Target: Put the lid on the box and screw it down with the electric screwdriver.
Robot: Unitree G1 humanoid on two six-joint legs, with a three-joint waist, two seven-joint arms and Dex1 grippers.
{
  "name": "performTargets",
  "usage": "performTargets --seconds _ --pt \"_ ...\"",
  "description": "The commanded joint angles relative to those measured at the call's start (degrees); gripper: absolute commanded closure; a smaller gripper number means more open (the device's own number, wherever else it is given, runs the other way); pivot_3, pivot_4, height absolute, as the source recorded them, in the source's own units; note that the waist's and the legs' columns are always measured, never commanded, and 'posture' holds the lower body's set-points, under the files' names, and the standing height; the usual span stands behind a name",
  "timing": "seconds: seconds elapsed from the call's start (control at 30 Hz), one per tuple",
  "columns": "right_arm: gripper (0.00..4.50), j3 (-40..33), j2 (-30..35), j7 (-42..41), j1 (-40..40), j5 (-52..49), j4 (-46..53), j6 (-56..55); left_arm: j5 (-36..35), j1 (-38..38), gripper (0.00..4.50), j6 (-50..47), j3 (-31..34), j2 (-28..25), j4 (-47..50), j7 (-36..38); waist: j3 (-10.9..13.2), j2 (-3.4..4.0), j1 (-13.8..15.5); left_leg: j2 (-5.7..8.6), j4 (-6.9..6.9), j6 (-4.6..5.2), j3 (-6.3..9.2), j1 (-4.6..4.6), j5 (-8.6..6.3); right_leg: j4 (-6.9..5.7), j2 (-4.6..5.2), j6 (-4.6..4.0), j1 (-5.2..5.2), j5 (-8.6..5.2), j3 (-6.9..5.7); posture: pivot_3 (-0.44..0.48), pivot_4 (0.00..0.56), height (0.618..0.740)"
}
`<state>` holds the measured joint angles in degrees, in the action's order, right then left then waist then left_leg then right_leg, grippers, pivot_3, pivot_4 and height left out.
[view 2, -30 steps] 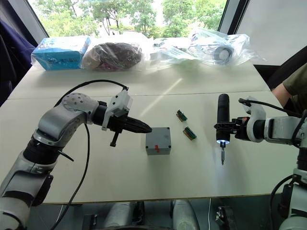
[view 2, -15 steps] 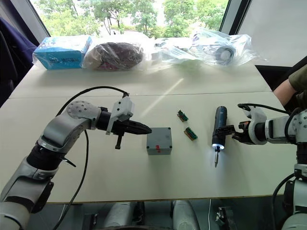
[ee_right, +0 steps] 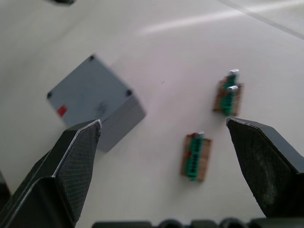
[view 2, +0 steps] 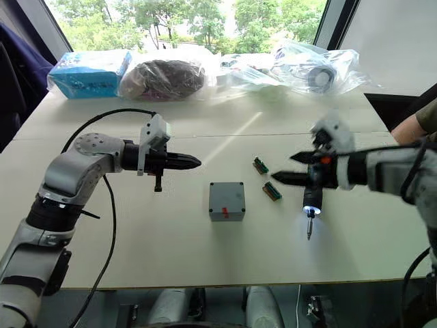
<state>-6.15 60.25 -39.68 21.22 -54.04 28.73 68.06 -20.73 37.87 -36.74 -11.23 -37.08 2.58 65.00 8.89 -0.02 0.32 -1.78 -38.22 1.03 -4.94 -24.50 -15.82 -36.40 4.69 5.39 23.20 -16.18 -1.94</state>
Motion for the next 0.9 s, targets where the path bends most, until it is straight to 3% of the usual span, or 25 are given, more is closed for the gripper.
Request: performTargets --seconds 0.03,0.33,0.67,0.9 --pt "0.07 5.4 -1.5 0.1 -4.6 4.7 7.3 -4.8 2.5 -2.3 4.5 1.6 -2.2 -0.2 0.9 -0.8 0.0 0.0 0.3 0.01 -0.04 0.0 -0.01 0.0 0.0 -0.01 0.01 0.03 -0.01 0.02 0.02 0.0 0.15 0.74" --pt "0.07 15.3 -7.8 1.4 -6.0 15.0 4.8 -10.6 6.3 -2.7 4.5 4.2 -7.3 3.6 -0.4 -1.1 0.1 -0.17 0.4 0.03 -0.22 0.0 0.0 0.01 0.0 -0.15 0.0 0.04 -0.03 0.09 0.02 0.0 0.15 0.74" --pt "0.07 13.9 -12.2 0.0 -5.3 10.1 8.1 -6.3 9.0 2.0 4.5 7.4 -10.2 10.7 -6.6 -1.5 0.1 -0.23 0.4 0.0 -0.79 0.23 0.02 -0.01 -0.13 -0.61 -0.01 0.04 -0.04 0.07 0.03 0.0 0.15 0.74" --pt "0.07 9.9 -11.8 0.5 -5.6 6.8 10.7 -3.3 11.6 3.0 4.5 9.5 -9.2 8.4 -9.5 -0.6 0.1 -0.23 0.4 -0.02 -0.85 0.24 0.03 -0.01 -0.14 -0.7 -0.02 0.04 -0.02 0.07 0.05 0.0 0.15 0.74"
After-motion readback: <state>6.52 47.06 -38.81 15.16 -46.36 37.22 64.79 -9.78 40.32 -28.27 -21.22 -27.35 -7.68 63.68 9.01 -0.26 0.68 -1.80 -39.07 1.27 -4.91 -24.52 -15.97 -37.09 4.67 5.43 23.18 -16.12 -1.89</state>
